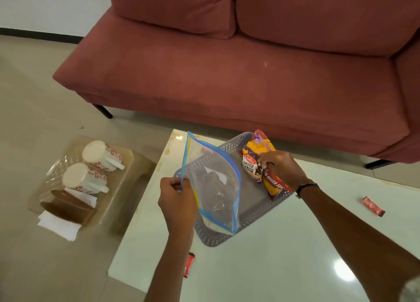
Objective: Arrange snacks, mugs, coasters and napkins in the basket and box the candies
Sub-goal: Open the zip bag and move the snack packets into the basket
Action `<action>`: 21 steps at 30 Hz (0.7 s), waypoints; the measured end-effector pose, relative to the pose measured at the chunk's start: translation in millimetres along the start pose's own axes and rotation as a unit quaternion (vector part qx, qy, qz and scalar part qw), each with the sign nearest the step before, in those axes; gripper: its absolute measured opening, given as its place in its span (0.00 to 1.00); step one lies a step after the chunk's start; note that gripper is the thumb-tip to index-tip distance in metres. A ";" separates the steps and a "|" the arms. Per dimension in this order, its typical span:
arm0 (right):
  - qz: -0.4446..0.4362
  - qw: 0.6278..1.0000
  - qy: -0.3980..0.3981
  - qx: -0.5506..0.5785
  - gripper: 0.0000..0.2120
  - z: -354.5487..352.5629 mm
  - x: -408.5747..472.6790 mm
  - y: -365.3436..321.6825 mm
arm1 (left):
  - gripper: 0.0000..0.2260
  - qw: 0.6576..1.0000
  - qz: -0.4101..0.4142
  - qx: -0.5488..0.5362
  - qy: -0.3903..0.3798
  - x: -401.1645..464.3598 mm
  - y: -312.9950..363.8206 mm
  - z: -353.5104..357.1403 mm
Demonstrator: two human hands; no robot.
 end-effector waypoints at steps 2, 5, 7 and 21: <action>0.005 0.999 -0.038 -0.031 0.14 11.3 -7.3 11.6 | 0.03 1.000 -0.001 0.003 0.000 -2.4 0.1 2.2; 0.044 0.992 -0.080 -0.086 0.11 22.3 -12.5 28.1 | 0.03 1.000 0.005 0.010 -0.008 -6.0 1.4 7.7; 0.068 0.988 -0.092 -0.107 0.09 24.7 -12.7 31.7 | 0.03 1.000 0.002 0.011 -0.009 -7.4 -0.3 10.7; 0.093 0.960 -0.094 0.247 0.59 -2.8 -155.0 -116.2 | 0.09 0.984 -0.087 -0.144 -0.057 -58.3 20.7 16.4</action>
Point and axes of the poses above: each hand's wrist, its own x-axis towards the middle knuckle, its own z-axis out of the palm, y = z × x, the point moved 10 cm from there along x, towards the middle knuckle, and after that the axes turned 3 degrees about -x, right-handed, at the moved point
